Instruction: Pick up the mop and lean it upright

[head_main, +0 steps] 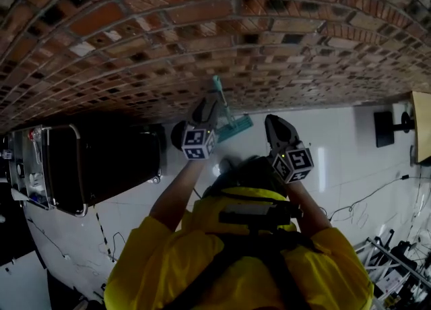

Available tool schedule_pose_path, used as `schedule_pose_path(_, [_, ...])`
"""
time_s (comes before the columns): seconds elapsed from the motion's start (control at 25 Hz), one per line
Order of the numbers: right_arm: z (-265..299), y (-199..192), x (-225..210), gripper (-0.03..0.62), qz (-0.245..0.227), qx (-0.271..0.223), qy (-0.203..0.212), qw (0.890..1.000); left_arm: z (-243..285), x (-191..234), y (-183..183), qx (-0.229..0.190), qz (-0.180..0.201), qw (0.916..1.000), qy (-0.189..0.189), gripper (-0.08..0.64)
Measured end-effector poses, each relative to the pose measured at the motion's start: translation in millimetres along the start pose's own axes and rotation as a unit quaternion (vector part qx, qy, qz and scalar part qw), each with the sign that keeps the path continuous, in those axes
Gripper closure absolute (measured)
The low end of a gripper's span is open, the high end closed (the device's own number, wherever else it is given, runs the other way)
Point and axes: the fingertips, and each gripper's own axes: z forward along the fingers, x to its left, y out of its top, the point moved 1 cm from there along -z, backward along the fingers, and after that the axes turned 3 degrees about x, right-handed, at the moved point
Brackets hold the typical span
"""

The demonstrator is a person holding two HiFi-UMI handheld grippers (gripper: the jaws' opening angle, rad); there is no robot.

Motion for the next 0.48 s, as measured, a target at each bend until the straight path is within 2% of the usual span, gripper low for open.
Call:
schedule_pose_path(0.08, [-7.6, 8.6, 0.5, 0.584, -0.002, -0.008, -0.003, 1.0, -38.5, -4.5, 17.7, -0.017, -0.003, 0.9998, 0.005, 0.42])
schedule_pose_path(0.16, [-14.8, 15.7, 2.8, 0.584, -0.006, -0.017, -0.006, 1.0, -74.5, -8.3, 38.2, -0.037, -0.007, 0.9993, 0.007, 0.524])
schedule_pose_path(0.2, [-18.0, 18.6, 5.4, 0.584, -0.009, -0.021, -0.006, 1.0, -91.3, -9.4, 48.6, -0.048, -0.008, 0.9988, 0.007, 0.541])
schedule_pose_path(0.32, [-27.9, 29.4, 20.9, 0.584, -0.027, -0.038, 0.012, 0.999, -136.1, -8.6, 74.8, -0.074, -0.007, 0.9972, 0.008, 0.541])
schedule_pose_path(0.48, [-45.1, 43.7, 43.6, 0.586, -0.057, -0.065, 0.032, 0.996, -176.1, -14.3, 90.1, -0.095, -0.033, 0.9949, -0.01, 0.541])
